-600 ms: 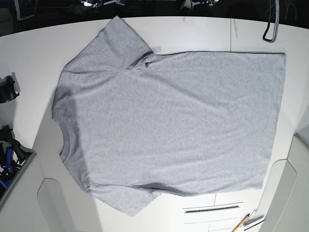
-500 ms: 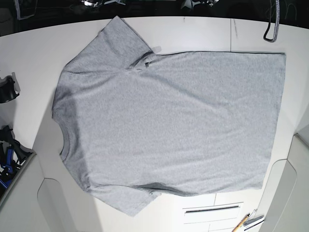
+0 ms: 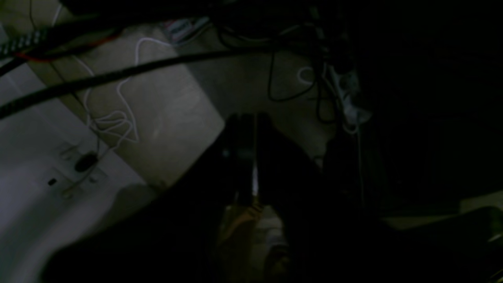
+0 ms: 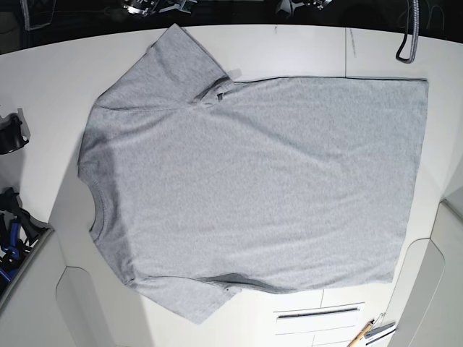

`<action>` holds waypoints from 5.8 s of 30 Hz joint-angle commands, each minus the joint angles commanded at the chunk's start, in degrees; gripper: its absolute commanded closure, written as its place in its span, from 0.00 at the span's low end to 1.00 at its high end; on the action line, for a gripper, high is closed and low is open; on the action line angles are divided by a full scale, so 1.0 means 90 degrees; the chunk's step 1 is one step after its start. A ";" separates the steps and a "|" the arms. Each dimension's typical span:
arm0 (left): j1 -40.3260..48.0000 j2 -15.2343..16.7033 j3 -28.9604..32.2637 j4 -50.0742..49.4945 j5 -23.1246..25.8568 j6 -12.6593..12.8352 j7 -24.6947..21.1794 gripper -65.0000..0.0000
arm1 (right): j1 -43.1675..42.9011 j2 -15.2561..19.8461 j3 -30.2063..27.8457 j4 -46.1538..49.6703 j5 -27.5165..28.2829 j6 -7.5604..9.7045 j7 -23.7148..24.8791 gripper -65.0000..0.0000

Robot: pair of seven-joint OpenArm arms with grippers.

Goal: Fold the T-shirt properly

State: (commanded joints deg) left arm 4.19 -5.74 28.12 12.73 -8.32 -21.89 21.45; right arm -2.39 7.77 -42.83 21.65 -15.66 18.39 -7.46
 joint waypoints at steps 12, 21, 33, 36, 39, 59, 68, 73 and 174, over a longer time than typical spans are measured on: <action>-0.0002 0.0000 0.0000 0.0002 -0.0236 0.0692 0.0148 0.80 | -0.0002 0.0000 0.0000 0.0000 0.0000 0.0002 0.0000 0.58; -0.0002 0.0000 0.0000 0.0002 0.0240 -0.1018 0.0146 0.78 | -0.0041 0.0017 0.0000 0.0000 0.0002 0.0005 -0.0010 0.70; 0.0896 -0.0610 -0.0012 0.0908 0.0104 -0.1457 0.0168 0.78 | -0.0675 0.0668 0.0000 0.0855 0.0002 0.0432 -0.0010 0.70; 0.1353 -0.0964 -0.0015 0.1620 -0.0274 -0.1457 0.0185 0.78 | -0.1066 0.1100 0.0000 0.1722 0.0005 0.0435 -0.0010 0.70; 0.1909 -0.1229 -0.0158 0.2402 -0.0636 -0.1455 0.0396 0.78 | -0.1622 0.1620 0.0002 0.2737 0.0194 0.0435 -0.0058 0.70; 0.5872 -0.1372 -0.5314 0.8371 -0.2018 -0.1814 0.1343 0.78 | -0.4568 0.3929 0.3111 0.9245 0.3308 0.1377 -0.2266 0.70; 0.6875 -0.1372 -0.6822 1.0261 -0.2671 -0.1812 0.1345 0.78 | -0.4639 0.3878 0.5204 1.0467 0.5761 0.1532 -0.2990 0.70; 0.6866 -0.1375 -0.7621 1.0530 -0.3257 -0.1812 0.1360 0.51 | -0.4636 0.3269 0.6424 1.0533 0.6426 0.1472 -0.3060 0.51; 0.2800 -0.3264 -0.5792 0.7327 -0.5576 -0.2012 0.2623 0.33 | -0.3368 -0.1384 0.6572 0.9299 0.5790 -0.0024 -0.3291 0.40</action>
State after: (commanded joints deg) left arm 29.39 -35.11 -24.01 78.67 -58.50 -40.00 45.06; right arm -32.71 -4.69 16.32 105.34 36.45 18.17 -37.08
